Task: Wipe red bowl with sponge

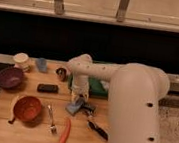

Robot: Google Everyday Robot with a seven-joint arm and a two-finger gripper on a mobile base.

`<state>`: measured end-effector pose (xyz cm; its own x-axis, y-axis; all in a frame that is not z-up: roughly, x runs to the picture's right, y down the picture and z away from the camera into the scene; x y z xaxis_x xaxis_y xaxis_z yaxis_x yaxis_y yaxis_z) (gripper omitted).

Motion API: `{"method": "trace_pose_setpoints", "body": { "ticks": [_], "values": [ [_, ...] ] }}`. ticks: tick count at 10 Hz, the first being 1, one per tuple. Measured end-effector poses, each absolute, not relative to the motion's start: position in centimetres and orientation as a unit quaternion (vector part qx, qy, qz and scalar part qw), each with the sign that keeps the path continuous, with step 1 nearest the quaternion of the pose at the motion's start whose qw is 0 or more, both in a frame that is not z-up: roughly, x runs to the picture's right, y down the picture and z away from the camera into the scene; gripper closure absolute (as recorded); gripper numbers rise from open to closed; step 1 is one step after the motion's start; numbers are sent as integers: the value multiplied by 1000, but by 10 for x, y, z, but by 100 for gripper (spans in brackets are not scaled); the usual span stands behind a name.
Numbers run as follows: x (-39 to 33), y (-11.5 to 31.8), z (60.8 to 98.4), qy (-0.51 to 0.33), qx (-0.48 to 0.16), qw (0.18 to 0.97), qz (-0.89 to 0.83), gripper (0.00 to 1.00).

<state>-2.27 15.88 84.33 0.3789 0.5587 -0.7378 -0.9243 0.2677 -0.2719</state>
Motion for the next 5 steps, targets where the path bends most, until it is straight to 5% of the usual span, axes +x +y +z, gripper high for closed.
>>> {"method": "trace_pose_setpoints", "body": {
  "ticks": [5],
  "values": [
    [-52,130,801,180,-356,773,493,100]
  ]
}}
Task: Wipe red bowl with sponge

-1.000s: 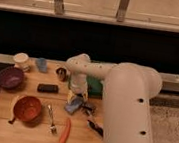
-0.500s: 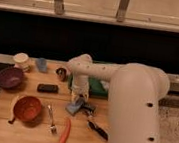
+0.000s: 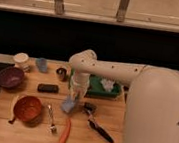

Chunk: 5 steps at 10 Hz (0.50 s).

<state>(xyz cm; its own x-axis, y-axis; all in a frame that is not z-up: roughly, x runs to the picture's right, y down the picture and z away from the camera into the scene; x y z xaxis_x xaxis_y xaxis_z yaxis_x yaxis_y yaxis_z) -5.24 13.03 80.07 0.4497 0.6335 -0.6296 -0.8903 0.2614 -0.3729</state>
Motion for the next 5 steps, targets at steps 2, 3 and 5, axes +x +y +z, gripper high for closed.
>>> {"method": "trace_pose_setpoints", "body": {
  "ticks": [2,3,5],
  "values": [
    [-76,124,796,160,-364,786,474,100],
    [-99,119,790,143,-367,798,456,100],
    [-143,112,781,113,-370,822,418,100]
  ]
}}
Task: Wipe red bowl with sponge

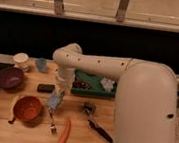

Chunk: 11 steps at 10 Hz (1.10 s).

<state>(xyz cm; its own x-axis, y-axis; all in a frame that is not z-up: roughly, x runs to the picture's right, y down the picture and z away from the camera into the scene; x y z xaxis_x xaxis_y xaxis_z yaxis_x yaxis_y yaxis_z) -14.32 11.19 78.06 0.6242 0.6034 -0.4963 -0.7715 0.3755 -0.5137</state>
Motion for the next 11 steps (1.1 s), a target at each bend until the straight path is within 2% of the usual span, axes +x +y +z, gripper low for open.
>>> {"method": "trace_pose_setpoints", "body": {
  "ticks": [3,7,11],
  "values": [
    [-201,111,761,90,-365,850,367,100],
    [-198,111,763,96,-363,850,369,100],
    [-198,89,757,96,-338,866,355,100]
  ]
}}
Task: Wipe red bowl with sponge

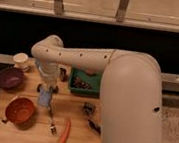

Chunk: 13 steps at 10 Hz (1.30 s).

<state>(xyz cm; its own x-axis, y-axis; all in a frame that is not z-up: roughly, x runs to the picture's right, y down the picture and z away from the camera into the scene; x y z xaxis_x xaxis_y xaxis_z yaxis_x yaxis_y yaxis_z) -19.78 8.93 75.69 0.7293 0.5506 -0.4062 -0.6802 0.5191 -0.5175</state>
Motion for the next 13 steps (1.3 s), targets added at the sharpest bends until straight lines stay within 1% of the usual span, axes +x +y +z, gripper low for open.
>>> {"method": "trace_pose_setpoints", "body": {
  "ticks": [2,6,10,13],
  "values": [
    [-214,88,757,88,-342,875,331,100],
    [-253,102,750,63,-369,884,279,100],
    [-299,136,744,33,-421,879,221,100],
    [-331,164,750,12,-466,865,187,100]
  ]
}}
